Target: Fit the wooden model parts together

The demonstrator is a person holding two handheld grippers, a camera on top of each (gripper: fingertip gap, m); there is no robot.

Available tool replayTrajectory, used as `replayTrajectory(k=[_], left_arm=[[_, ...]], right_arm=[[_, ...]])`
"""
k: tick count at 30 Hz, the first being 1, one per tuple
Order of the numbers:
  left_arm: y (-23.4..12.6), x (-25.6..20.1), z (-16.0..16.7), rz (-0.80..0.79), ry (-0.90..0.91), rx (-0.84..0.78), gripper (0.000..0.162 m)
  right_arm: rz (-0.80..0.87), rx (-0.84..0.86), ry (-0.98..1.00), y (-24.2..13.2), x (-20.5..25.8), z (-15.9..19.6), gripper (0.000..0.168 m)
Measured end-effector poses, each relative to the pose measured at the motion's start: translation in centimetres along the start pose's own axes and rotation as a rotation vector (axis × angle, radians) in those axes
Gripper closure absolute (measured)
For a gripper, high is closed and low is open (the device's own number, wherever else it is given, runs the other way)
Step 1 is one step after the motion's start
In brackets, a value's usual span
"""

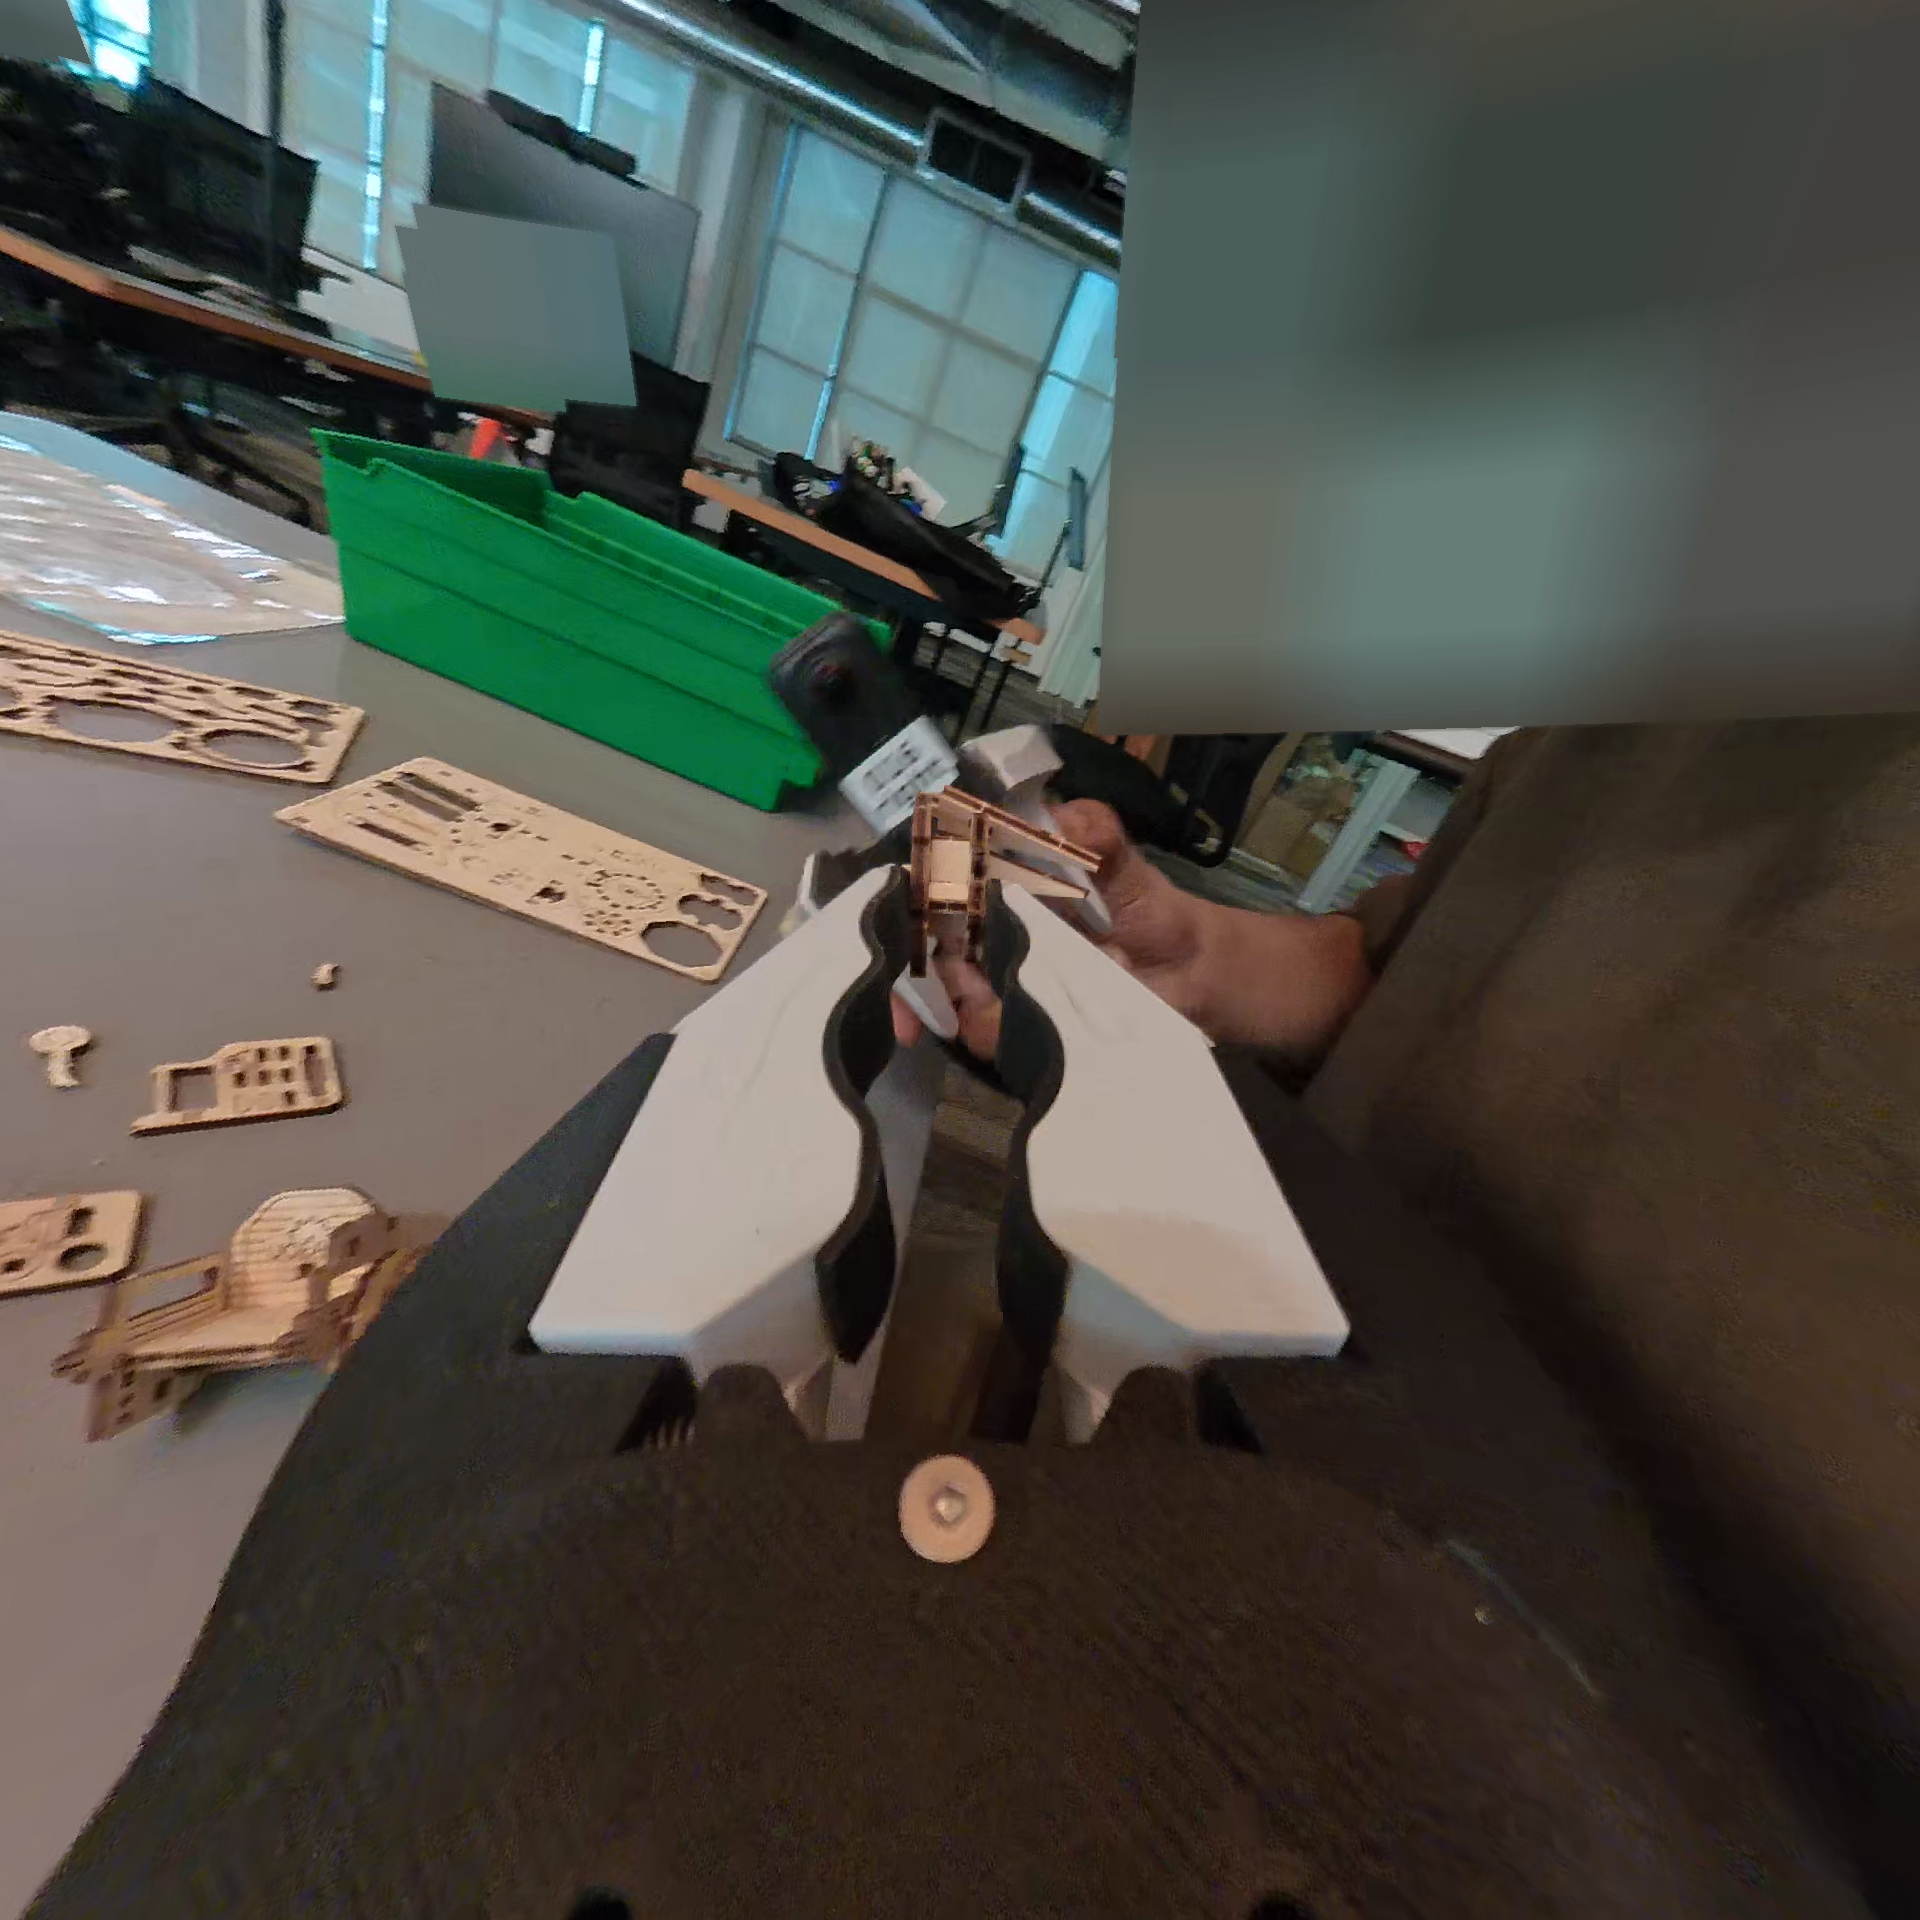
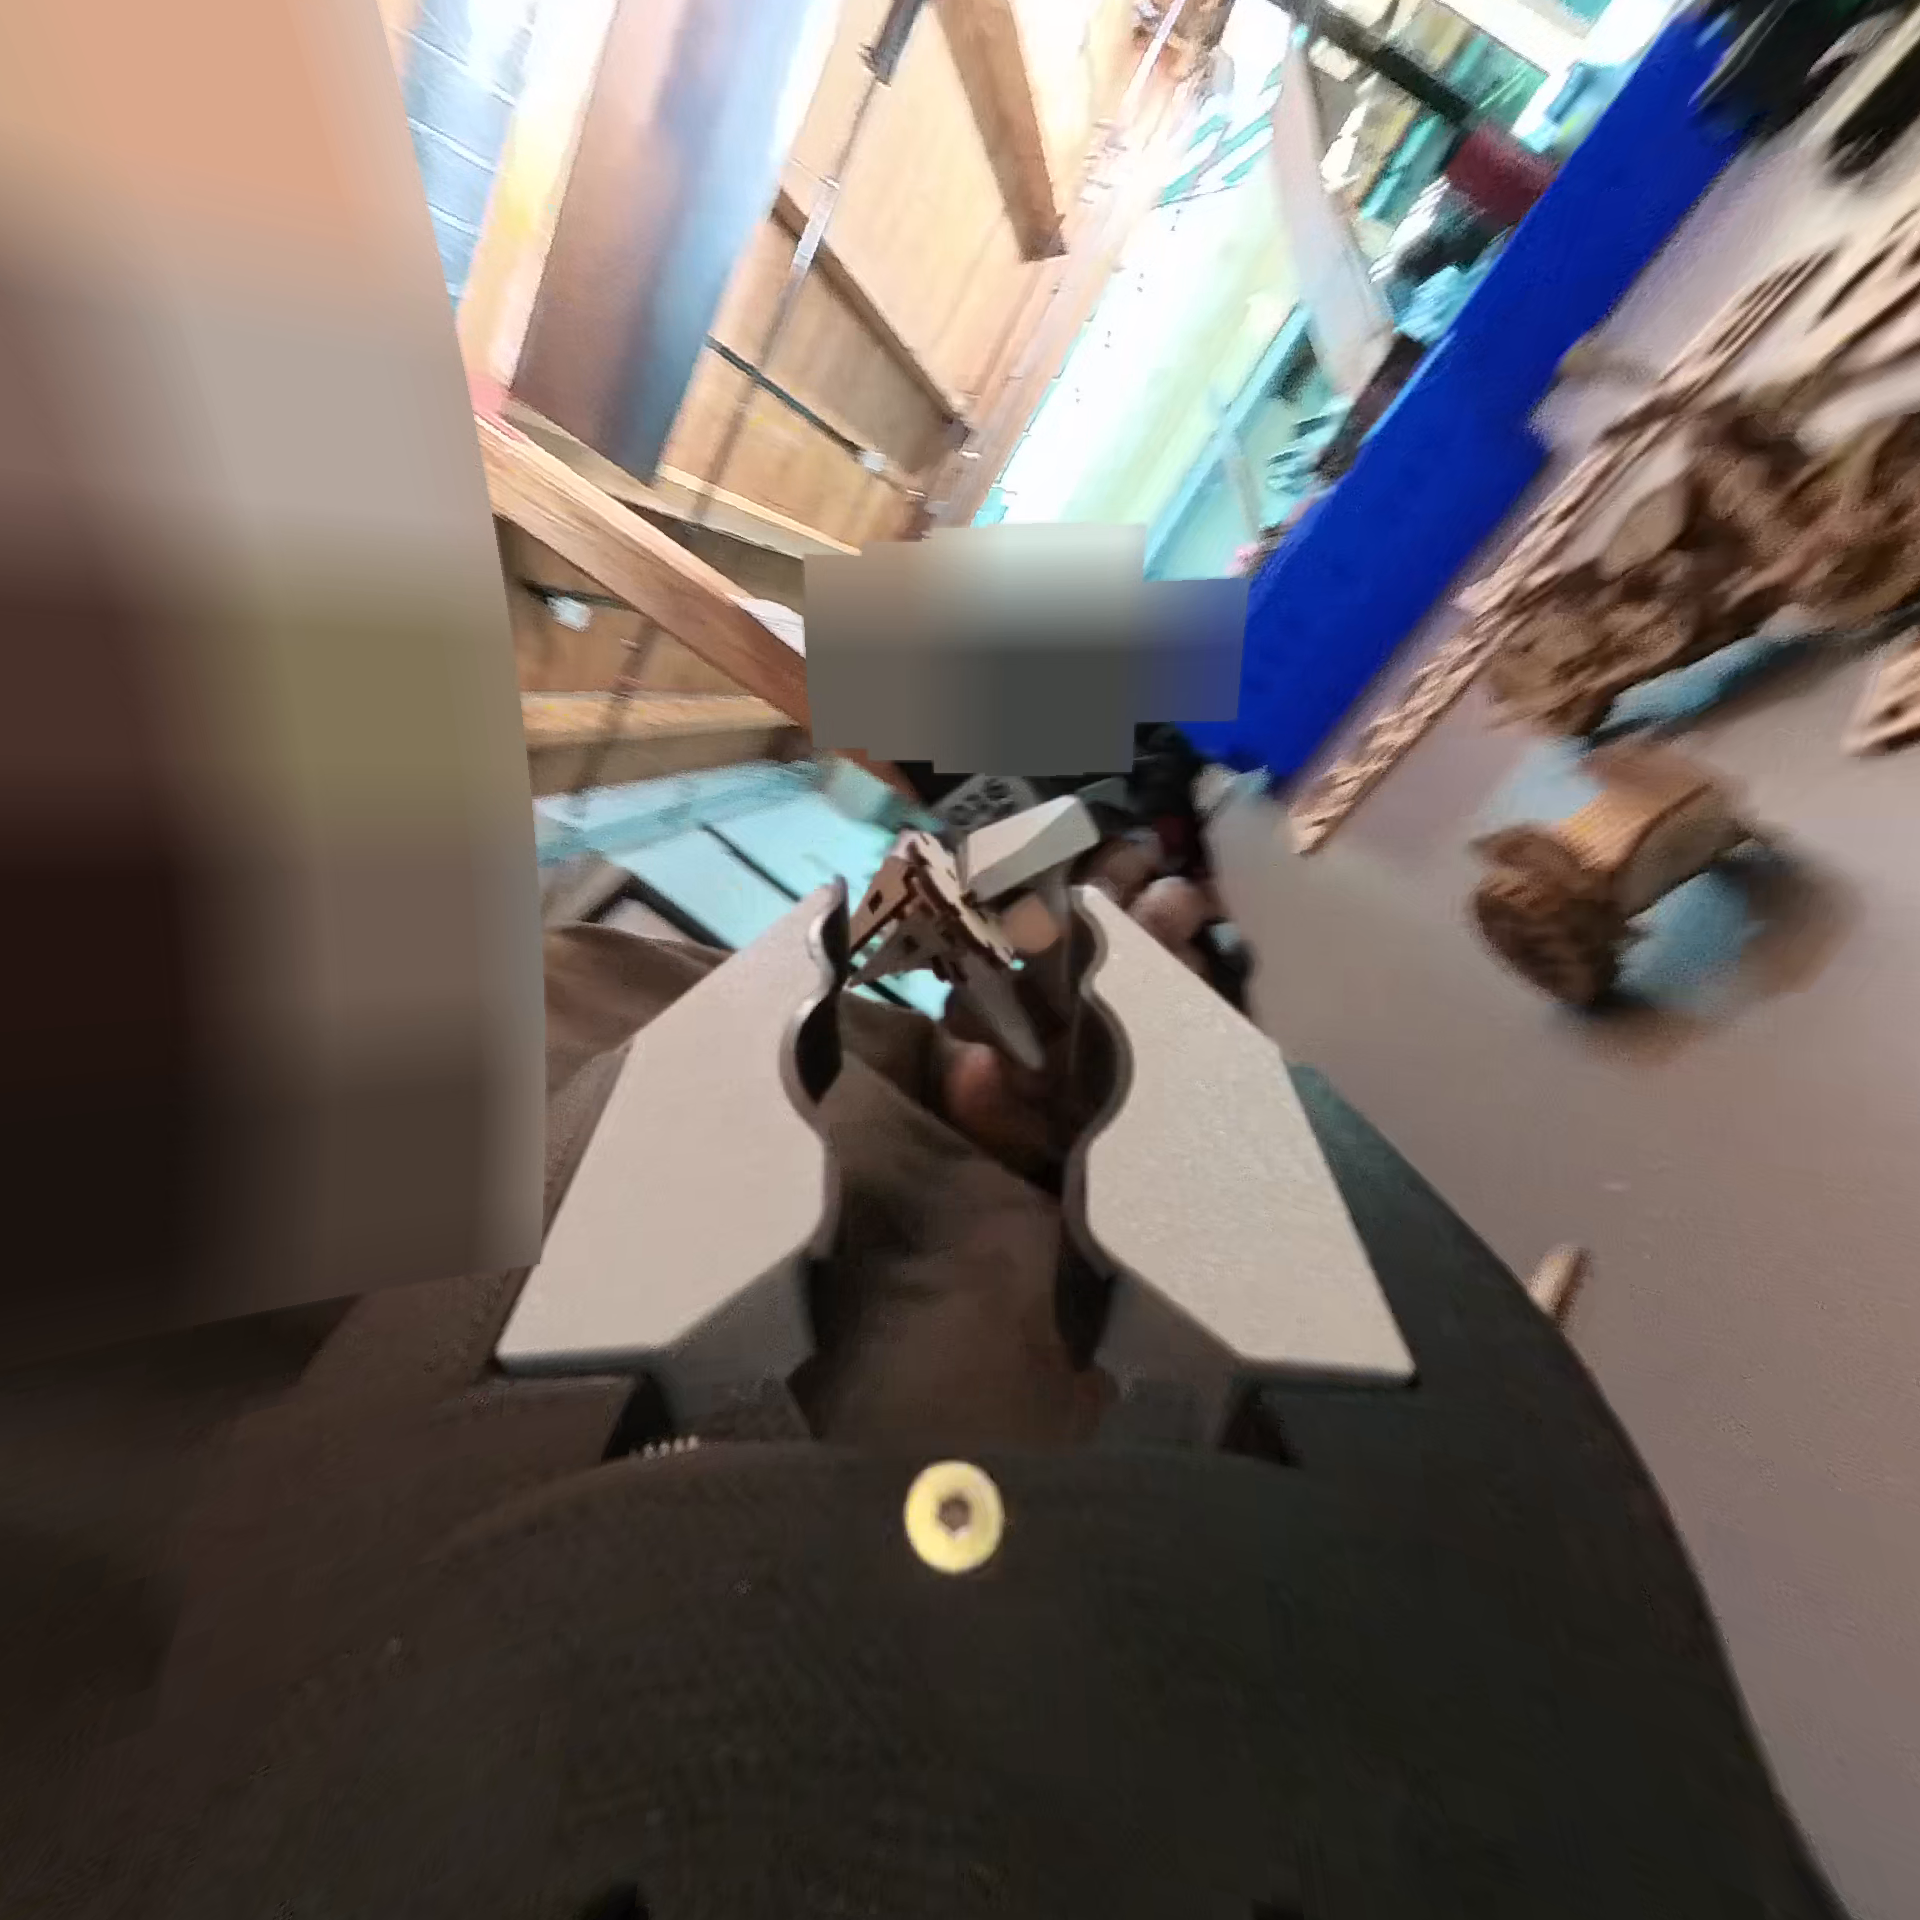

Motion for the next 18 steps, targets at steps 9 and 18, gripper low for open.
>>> replayTrajectory(k=[9,18], left_arm=[[0.1,0.5,0.3,-0.125,0.061,0.122,0.151],[0.3,0.1,0.3,-0.211,0.188,0.248,0.151]], right_arm=[[0.514,0.244,-0.659,0.4,4.5,-0.8,0.159],[0.508,0.328,-0.553,0.5,2.7,-0.3,0.161]])
Point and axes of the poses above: each gripper's, where its closed fingertips meet, y out along the fingers, z out of its underside, x = y × z across the jaws, the point moved 10 cm from there along -y, back along the fingers, and after that the axes turned 14 degrees about x, right-handed, at the moved point
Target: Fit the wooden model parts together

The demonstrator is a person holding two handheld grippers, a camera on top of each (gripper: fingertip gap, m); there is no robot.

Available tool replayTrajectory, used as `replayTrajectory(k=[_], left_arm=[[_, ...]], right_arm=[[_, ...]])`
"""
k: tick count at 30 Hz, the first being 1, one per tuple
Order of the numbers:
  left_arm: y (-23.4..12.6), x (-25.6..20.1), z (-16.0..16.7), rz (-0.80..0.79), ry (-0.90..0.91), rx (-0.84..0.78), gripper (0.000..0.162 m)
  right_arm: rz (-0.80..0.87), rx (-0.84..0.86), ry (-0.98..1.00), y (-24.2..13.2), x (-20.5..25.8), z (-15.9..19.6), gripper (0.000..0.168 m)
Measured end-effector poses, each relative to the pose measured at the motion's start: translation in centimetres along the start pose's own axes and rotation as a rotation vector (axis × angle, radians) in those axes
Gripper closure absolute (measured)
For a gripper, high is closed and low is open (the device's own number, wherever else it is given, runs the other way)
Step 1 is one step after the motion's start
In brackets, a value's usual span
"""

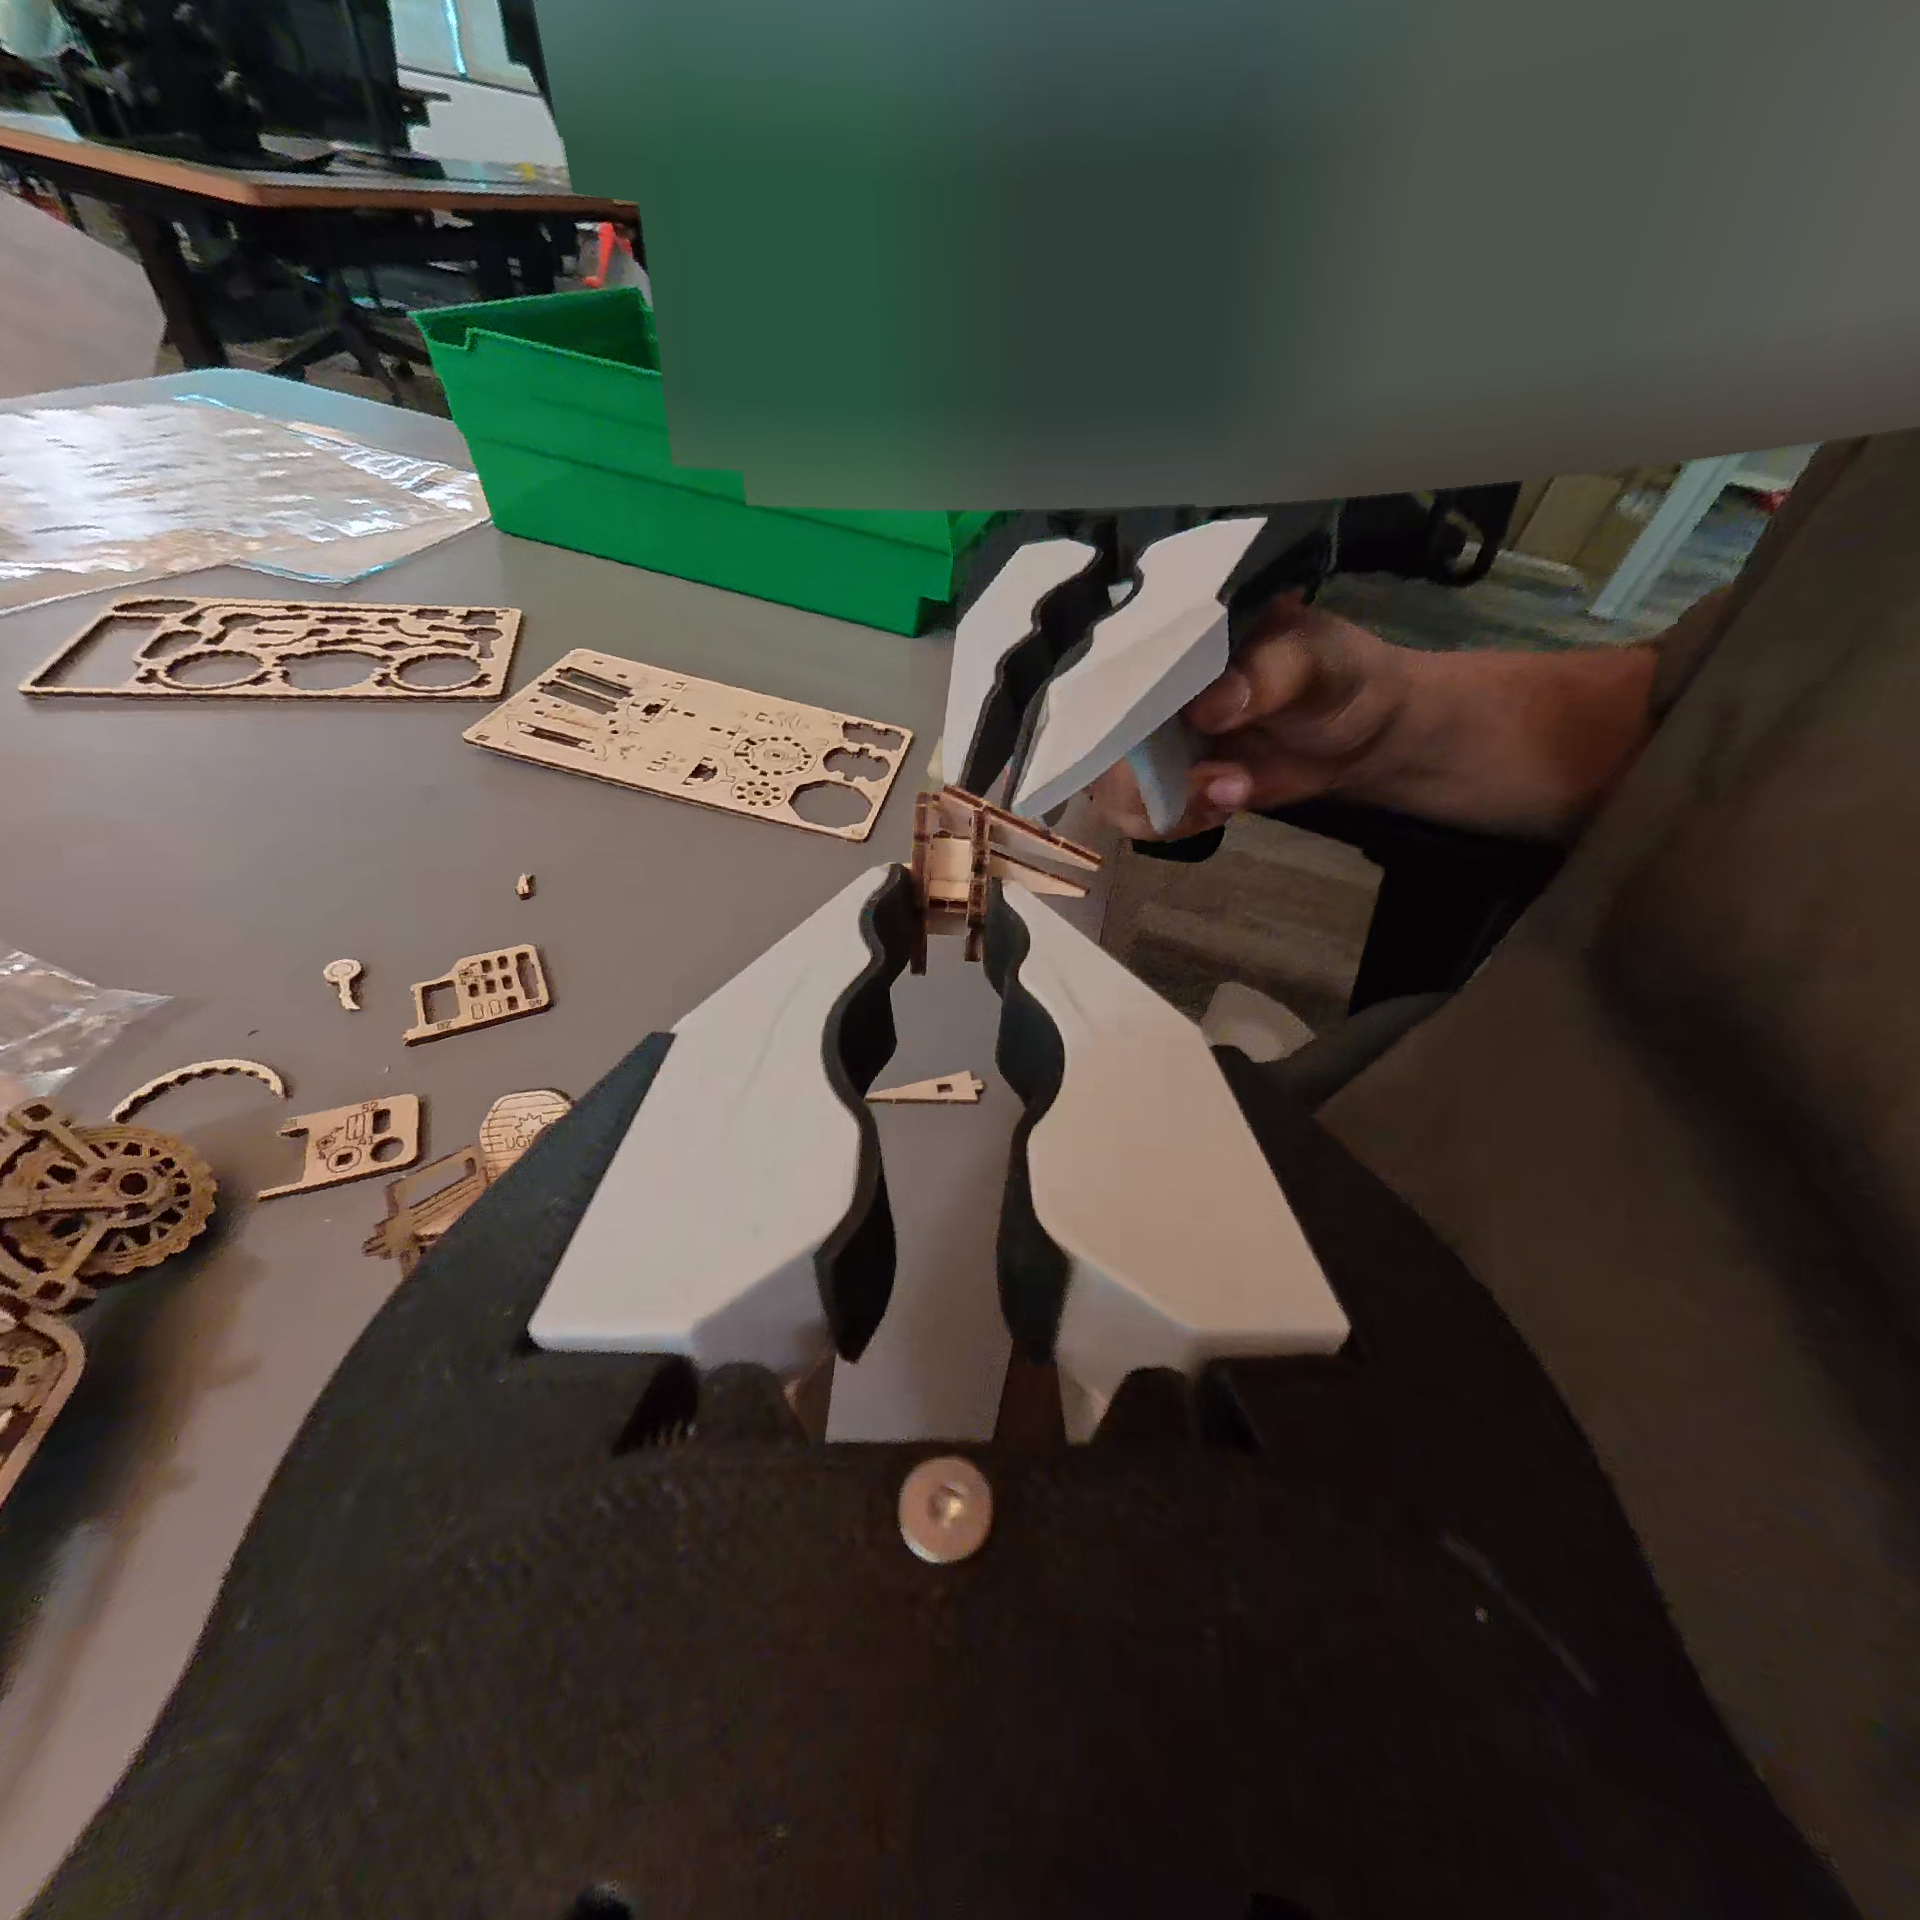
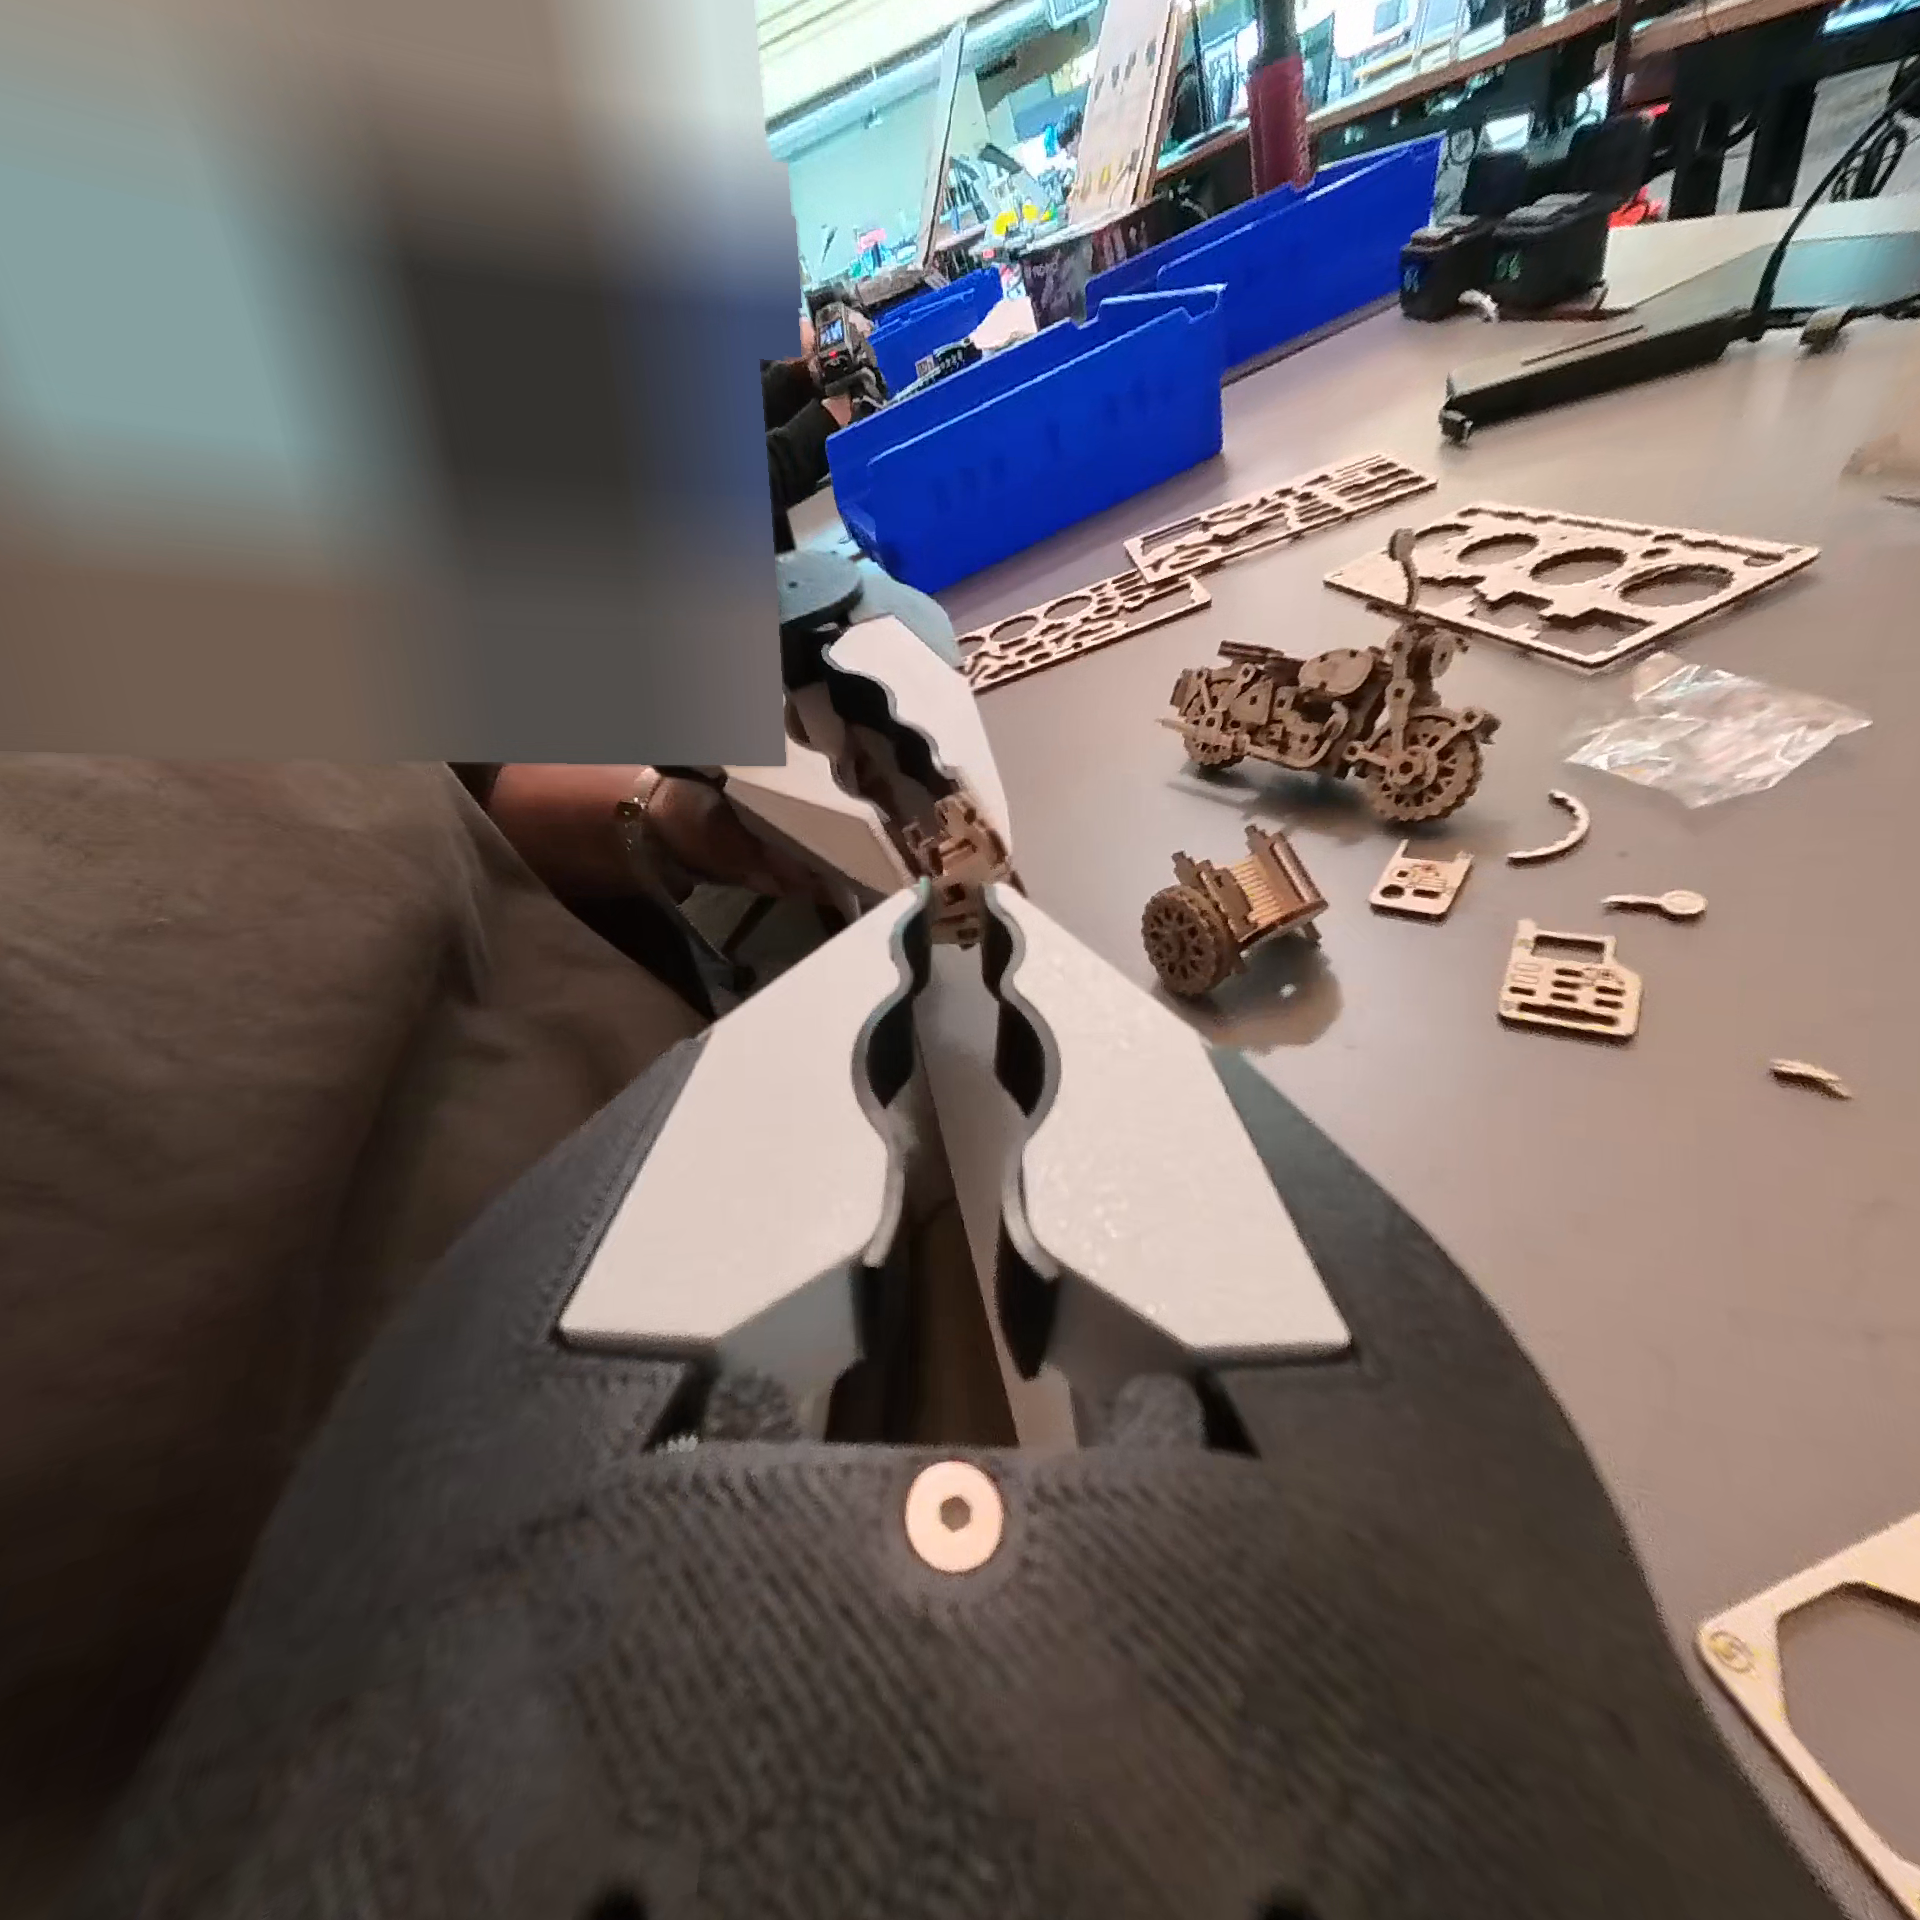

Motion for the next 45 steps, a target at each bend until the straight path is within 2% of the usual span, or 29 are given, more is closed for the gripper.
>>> replayTrajectory(k=[10,20,45], left_arm=[[0.3,0.2,0.3,-0.006,-0.046,0.038,0.151],[0.7,-0.1,0.7,-0.025,0.004,0.102,0.150],[1.0,-0.2,1.3,0.006,-0.044,0.121,0.151]], right_arm=[[-0.007,-0.003,0.046,0.4,-0.5,0.7,0.164],[-0.028,0.035,0.039,0.6,-0.8,1.2,0.167],[-0.030,0.053,0.022,0.8,-0.8,1.9,0.168]])
Point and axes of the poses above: each gripper's, where its closed fingertips meet, y out along the fingers, z out of its underside, x = y × z across the jaws, the point moved 10 cm from there along -y, back along the fingers, and after that the axes turned 14 degrees about x, right-handed, at the moved point
